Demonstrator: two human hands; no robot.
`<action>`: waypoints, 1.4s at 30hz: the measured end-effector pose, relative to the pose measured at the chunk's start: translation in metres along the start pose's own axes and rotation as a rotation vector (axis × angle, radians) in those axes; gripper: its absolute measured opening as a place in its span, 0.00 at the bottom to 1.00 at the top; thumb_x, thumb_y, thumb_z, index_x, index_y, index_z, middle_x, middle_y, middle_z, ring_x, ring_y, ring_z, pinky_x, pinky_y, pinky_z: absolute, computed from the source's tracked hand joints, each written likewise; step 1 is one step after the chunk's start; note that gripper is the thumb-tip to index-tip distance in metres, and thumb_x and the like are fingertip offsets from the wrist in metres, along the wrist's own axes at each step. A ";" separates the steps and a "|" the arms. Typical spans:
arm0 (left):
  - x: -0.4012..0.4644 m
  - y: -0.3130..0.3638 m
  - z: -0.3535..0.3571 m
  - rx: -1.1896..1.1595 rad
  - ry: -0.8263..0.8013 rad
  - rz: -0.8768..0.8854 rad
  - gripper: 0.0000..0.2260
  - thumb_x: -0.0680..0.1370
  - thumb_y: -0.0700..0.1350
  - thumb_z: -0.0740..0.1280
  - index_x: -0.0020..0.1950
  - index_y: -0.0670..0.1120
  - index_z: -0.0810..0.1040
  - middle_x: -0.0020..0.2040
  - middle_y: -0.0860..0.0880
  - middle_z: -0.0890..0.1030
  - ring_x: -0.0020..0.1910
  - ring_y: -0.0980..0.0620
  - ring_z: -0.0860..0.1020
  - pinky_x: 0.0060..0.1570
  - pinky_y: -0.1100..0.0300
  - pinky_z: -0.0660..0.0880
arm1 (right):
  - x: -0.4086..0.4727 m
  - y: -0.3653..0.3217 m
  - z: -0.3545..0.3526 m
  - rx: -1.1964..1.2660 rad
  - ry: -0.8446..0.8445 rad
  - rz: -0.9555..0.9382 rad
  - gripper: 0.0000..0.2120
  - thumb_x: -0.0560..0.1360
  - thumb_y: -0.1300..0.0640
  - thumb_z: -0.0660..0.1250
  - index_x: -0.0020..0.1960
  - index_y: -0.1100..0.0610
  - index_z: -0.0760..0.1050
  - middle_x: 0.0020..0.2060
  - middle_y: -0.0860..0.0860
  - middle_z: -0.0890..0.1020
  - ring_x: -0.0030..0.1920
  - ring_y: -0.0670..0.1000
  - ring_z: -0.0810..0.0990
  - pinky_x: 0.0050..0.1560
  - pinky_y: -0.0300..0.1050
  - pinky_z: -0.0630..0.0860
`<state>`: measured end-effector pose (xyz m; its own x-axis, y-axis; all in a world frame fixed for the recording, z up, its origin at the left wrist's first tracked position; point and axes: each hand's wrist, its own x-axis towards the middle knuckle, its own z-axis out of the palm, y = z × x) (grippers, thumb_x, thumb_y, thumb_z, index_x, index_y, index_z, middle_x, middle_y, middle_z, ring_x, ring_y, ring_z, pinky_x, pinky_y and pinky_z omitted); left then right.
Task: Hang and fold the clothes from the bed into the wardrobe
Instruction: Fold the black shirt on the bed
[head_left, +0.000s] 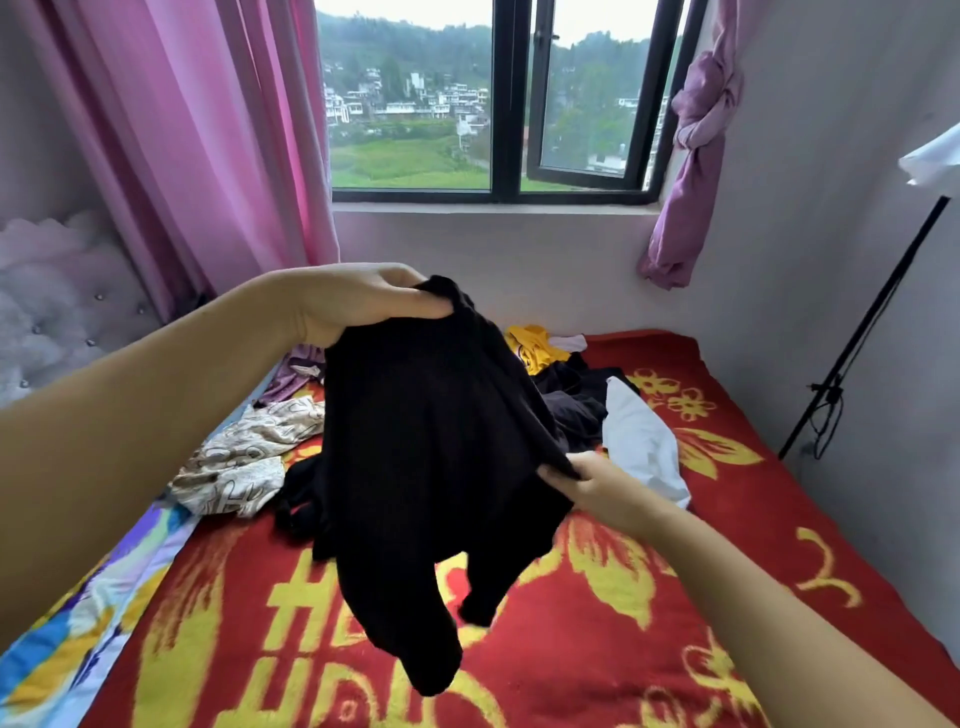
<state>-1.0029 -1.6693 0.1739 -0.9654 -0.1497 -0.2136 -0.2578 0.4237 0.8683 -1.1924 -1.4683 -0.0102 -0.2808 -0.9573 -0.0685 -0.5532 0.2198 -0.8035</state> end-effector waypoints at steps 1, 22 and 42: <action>-0.002 -0.008 -0.007 -0.026 0.048 -0.016 0.13 0.71 0.55 0.67 0.30 0.52 0.82 0.26 0.56 0.79 0.24 0.61 0.77 0.24 0.70 0.72 | -0.001 0.007 -0.010 -0.024 0.104 -0.031 0.16 0.80 0.53 0.63 0.34 0.55 0.71 0.31 0.48 0.73 0.32 0.43 0.71 0.36 0.42 0.65; 0.040 -0.092 -0.065 -0.134 0.696 0.015 0.05 0.72 0.50 0.74 0.43 0.49 0.85 0.38 0.51 0.85 0.36 0.54 0.83 0.33 0.66 0.77 | 0.026 0.048 -0.120 -0.200 0.378 0.025 0.09 0.76 0.54 0.68 0.55 0.48 0.72 0.43 0.51 0.80 0.41 0.51 0.79 0.42 0.45 0.73; 0.054 -0.187 0.164 0.511 0.280 0.271 0.19 0.75 0.44 0.68 0.66 0.43 0.76 0.51 0.44 0.84 0.48 0.43 0.82 0.44 0.57 0.75 | 0.014 0.167 -0.082 -0.355 0.704 0.557 0.13 0.69 0.69 0.59 0.47 0.59 0.77 0.43 0.61 0.81 0.44 0.60 0.76 0.42 0.47 0.69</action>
<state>-1.0133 -1.6105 -0.0732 -0.9700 -0.1756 0.1682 -0.0591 0.8412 0.5374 -1.3525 -1.4295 -0.0968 -0.9168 -0.3919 0.0771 -0.3708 0.7634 -0.5289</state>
